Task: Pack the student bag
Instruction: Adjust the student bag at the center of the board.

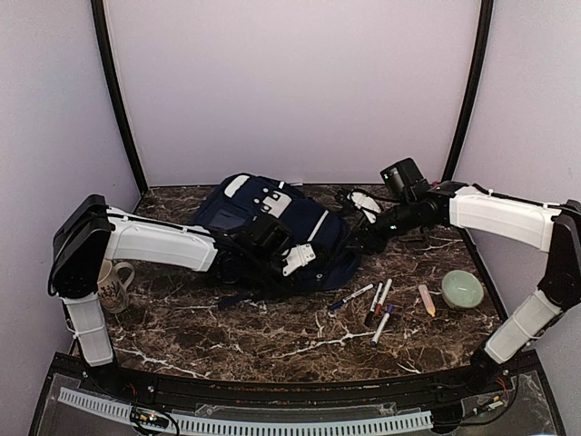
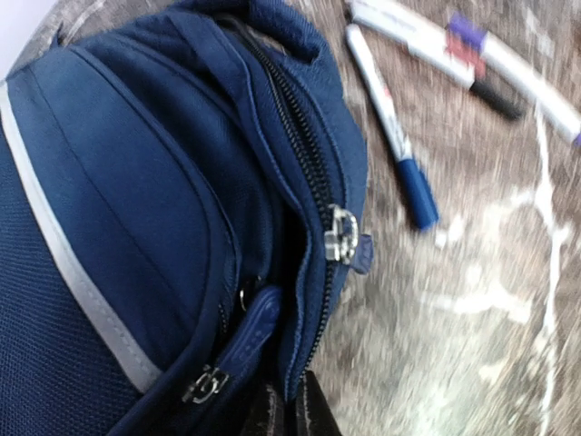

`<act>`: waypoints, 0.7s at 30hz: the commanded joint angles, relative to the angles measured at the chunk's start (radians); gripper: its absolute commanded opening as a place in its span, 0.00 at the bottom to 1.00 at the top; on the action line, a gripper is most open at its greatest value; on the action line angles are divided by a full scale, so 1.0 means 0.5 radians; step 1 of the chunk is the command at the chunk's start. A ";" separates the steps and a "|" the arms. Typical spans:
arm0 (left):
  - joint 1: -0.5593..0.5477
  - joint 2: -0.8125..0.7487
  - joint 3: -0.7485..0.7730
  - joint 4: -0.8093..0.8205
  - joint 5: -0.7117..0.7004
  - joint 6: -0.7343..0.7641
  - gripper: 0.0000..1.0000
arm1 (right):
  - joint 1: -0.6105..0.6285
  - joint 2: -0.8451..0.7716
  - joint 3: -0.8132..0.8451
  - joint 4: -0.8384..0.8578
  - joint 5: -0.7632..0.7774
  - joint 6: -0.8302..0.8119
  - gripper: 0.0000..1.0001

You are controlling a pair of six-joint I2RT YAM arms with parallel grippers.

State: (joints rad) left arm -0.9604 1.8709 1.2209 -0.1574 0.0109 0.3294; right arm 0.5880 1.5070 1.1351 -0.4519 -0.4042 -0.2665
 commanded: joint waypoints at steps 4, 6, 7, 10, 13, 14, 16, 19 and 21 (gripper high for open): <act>0.095 0.042 0.134 0.762 0.545 -0.451 0.00 | -0.006 0.051 0.055 -0.165 0.169 0.029 0.40; 0.101 0.116 0.204 0.828 0.538 -0.517 0.00 | -0.004 0.047 0.049 -0.114 0.200 0.066 0.39; 0.105 0.144 0.215 0.892 0.537 -0.567 0.00 | -0.005 0.054 -0.004 -0.100 0.211 0.077 0.38; 0.120 0.207 0.214 1.112 0.573 -0.749 0.00 | -0.003 0.083 -0.031 -0.050 0.281 0.098 0.38; 0.120 0.268 0.238 1.275 0.574 -0.870 0.00 | -0.002 0.086 -0.089 0.065 0.389 0.099 0.36; 0.120 0.289 0.248 1.338 0.561 -0.910 0.00 | -0.004 0.078 -0.123 0.131 0.409 0.086 0.36; 0.120 0.322 0.268 1.401 0.522 -0.981 0.00 | -0.002 0.088 -0.148 0.214 0.428 0.073 0.36; 0.120 0.354 0.294 1.458 0.512 -1.057 0.00 | -0.002 0.154 -0.095 0.214 0.431 0.094 0.38; 0.118 0.363 0.302 1.479 0.523 -1.089 0.00 | -0.001 0.208 -0.082 0.229 0.419 0.108 0.42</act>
State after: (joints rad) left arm -0.8948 2.0800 1.3098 0.3809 0.2409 -0.1375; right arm 0.5880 1.5654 1.0752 -0.4042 -0.2119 -0.2276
